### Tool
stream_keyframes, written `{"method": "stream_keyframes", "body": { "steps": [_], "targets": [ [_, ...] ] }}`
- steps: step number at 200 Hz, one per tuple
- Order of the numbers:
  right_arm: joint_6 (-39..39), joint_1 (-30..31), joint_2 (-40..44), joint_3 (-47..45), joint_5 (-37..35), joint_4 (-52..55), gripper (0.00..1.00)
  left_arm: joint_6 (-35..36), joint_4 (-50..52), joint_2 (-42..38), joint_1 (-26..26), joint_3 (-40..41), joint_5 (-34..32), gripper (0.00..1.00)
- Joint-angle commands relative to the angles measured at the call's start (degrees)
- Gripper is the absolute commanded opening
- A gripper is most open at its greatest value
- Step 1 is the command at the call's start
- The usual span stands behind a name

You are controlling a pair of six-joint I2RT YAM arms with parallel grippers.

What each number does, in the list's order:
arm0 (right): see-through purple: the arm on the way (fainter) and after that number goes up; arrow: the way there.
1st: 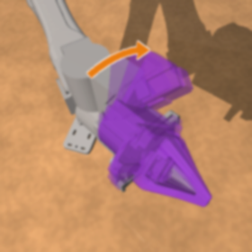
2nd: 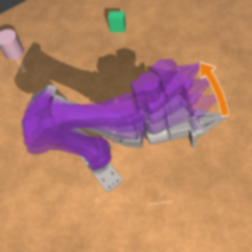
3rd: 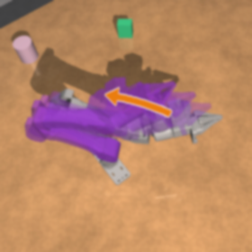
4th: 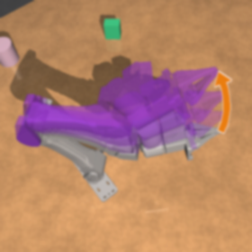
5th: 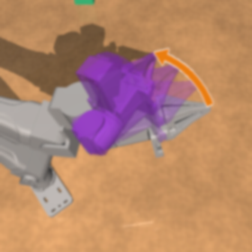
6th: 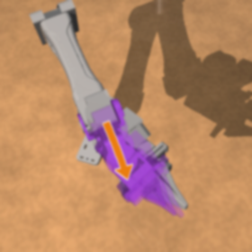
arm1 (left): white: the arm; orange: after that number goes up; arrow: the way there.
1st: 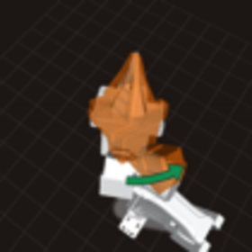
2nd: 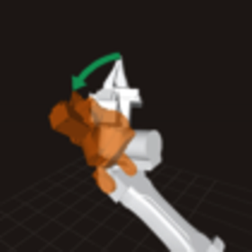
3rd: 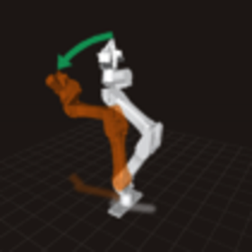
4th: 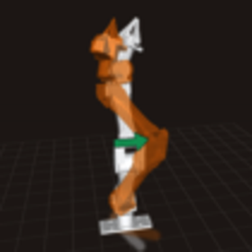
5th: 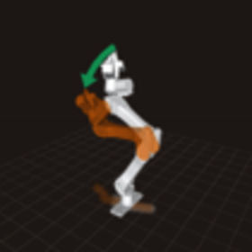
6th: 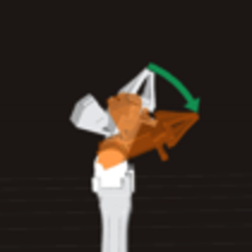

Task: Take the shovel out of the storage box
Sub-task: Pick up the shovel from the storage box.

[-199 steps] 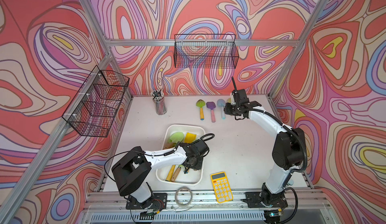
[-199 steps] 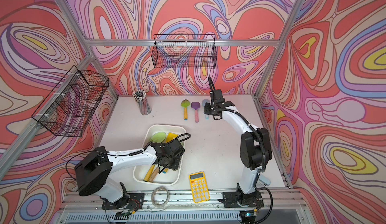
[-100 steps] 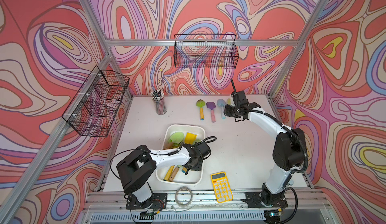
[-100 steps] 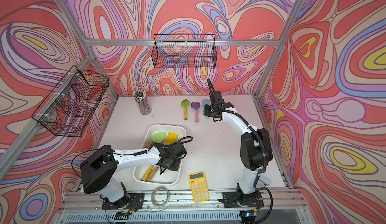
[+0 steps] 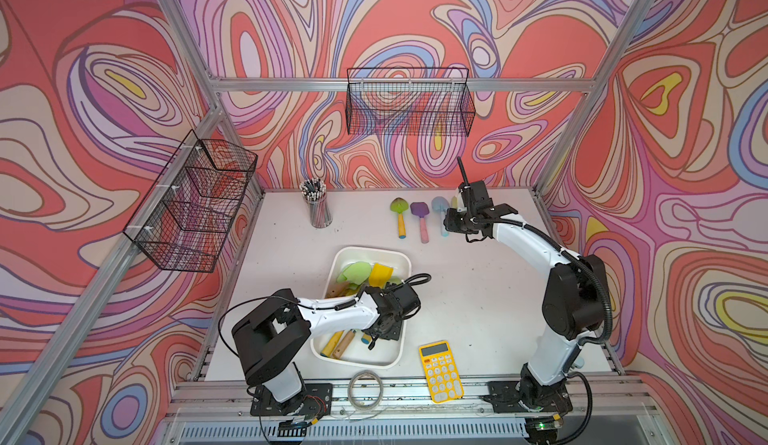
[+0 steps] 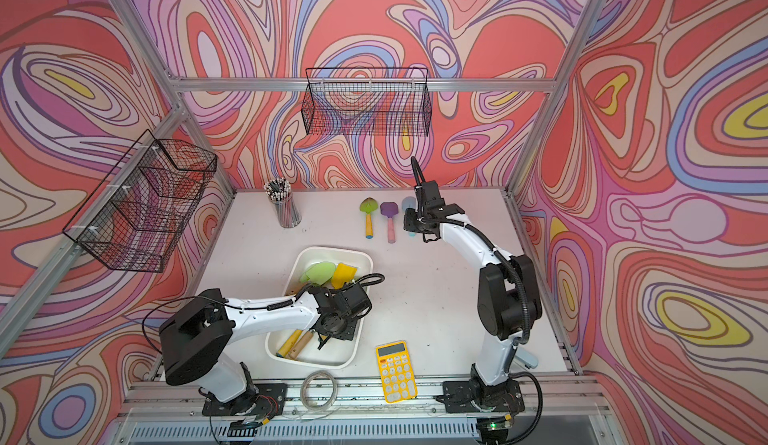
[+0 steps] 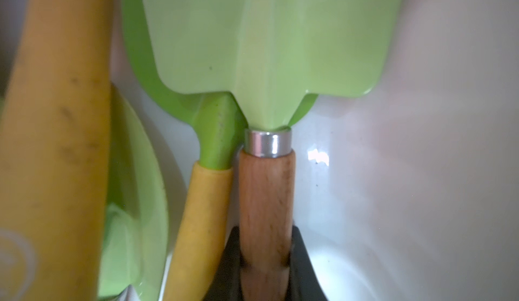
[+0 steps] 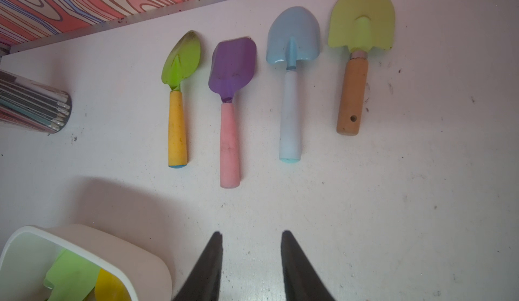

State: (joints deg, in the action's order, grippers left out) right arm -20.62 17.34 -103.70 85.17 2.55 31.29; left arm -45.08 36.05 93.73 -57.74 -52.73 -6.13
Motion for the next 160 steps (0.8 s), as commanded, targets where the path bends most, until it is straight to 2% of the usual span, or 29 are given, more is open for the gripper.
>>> {"method": "stream_keyframes", "body": {
  "steps": [1,35,70,91,125,141,160],
  "targets": [
    [0.41,0.33,1.84,-0.22,-1.14,0.08,0.37,0.05,3.45,-2.46,-0.37,-0.69,-2.01,0.01],
    [0.50,1.43,4.29,0.26,-0.53,0.17,0.37,1.67,5.15,-7.73,0.66,-3.22,-2.33,0.00],
    [0.04,2.91,6.24,-0.72,2.99,-0.99,0.37,4.71,5.30,-13.93,7.33,-3.16,0.99,0.00],
    [-1.20,3.37,7.96,-3.19,10.20,-4.00,0.37,6.32,-0.92,-20.33,15.52,1.06,9.58,0.00],
    [-4.71,4.58,10.52,-8.55,24.84,-13.88,0.38,7.02,-11.84,-27.47,29.00,5.80,27.92,0.00],
    [-7.87,5.27,11.01,-11.49,33.17,-21.98,0.40,6.10,-16.67,-28.33,33.32,6.74,34.53,0.00],
    [-12.67,6.02,10.65,-14.35,38.89,-31.16,0.41,3.69,-24.17,-28.41,36.73,7.83,41.51,0.00]
  ]
}}
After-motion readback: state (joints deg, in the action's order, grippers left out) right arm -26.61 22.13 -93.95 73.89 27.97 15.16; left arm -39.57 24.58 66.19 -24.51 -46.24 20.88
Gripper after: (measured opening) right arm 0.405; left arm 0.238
